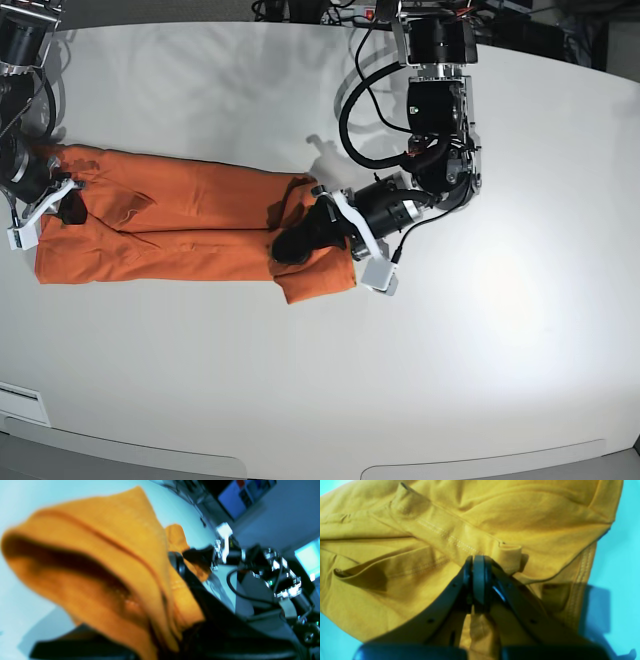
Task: Fold the T-shirt properly
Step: 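Lift the hem end with the left gripper and fold it toward the collar end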
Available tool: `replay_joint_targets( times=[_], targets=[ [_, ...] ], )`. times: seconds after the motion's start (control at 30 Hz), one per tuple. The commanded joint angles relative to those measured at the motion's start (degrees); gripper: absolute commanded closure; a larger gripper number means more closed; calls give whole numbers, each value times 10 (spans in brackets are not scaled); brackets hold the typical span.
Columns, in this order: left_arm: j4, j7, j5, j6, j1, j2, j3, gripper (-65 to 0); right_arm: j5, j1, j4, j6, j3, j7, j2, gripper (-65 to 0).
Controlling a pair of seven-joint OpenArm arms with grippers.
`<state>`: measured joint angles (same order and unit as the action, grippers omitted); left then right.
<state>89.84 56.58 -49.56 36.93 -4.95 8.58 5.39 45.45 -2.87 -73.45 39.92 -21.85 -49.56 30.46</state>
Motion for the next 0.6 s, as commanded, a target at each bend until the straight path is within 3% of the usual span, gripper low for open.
replay_joint_targets(
  times=[0.0, 0.13, 0.37, 0.47, 0.5, 0.57],
  targets=[
    [7, -16, -11, 5, -13, 4, -11, 0, -3, 5, -7, 1, -3, -6, 13, 0],
    [7, -34, 6, 0, -12, 4, -43, 0, 1, 5, -7, 1, -3, -7, 17, 0],
    [7, -94, 77, -53, -13, 4, -65, 0, 10, 5, -7, 1, -3, -11, 18, 0],
    [7, -129, 78, -52, -13, 4, -65, 0, 10, 5, -7, 1, -3, -11, 18, 0],
    [7, -138, 75, -52, -13, 4, -65, -30, 10, 5, -7, 1, -3, -11, 18, 0],
    [7, -150, 48, -53, -13, 4, -65, -230, 10, 5, -7, 1, -3, -11, 18, 0]
  ],
)
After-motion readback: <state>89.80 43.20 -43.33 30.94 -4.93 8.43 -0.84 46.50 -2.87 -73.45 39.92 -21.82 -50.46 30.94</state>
